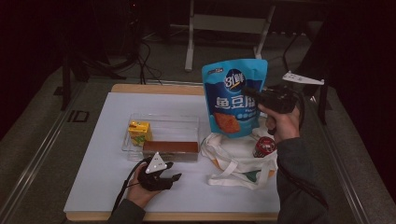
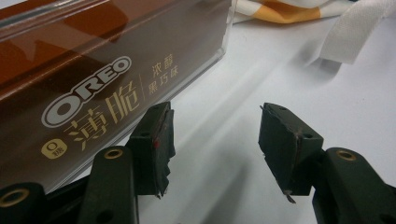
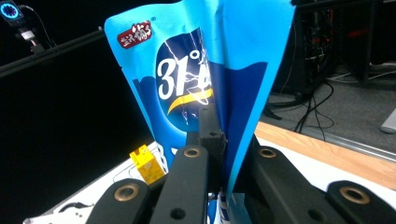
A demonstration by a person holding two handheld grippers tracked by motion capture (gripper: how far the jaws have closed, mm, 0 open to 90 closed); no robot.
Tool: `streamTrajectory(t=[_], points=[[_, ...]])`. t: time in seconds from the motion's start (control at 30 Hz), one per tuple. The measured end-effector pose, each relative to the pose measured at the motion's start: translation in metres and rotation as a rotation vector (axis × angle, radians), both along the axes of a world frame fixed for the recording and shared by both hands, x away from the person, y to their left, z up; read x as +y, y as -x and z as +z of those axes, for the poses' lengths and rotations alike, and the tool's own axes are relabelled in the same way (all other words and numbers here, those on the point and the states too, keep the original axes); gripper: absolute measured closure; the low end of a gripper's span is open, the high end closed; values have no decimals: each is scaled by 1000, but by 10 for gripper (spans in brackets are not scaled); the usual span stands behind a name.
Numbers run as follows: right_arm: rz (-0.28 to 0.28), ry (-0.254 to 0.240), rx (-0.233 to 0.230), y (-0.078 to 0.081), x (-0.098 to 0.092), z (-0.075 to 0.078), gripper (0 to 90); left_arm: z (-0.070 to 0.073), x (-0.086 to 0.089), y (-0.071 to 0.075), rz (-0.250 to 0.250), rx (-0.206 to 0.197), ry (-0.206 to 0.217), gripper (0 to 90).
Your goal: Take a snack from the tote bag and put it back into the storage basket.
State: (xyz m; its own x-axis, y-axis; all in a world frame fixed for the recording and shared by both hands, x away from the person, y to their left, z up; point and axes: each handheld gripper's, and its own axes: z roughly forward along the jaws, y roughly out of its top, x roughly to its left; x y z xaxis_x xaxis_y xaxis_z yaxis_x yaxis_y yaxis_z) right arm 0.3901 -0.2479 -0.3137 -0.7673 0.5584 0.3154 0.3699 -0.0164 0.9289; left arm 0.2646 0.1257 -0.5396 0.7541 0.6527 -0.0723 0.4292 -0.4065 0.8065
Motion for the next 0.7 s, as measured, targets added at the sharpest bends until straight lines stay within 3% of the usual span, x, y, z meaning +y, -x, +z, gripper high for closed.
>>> streamTrajectory(t=[0.7], points=[[17,-31,26,-20,42,13,888,0,0,0,0,1,6,443]])
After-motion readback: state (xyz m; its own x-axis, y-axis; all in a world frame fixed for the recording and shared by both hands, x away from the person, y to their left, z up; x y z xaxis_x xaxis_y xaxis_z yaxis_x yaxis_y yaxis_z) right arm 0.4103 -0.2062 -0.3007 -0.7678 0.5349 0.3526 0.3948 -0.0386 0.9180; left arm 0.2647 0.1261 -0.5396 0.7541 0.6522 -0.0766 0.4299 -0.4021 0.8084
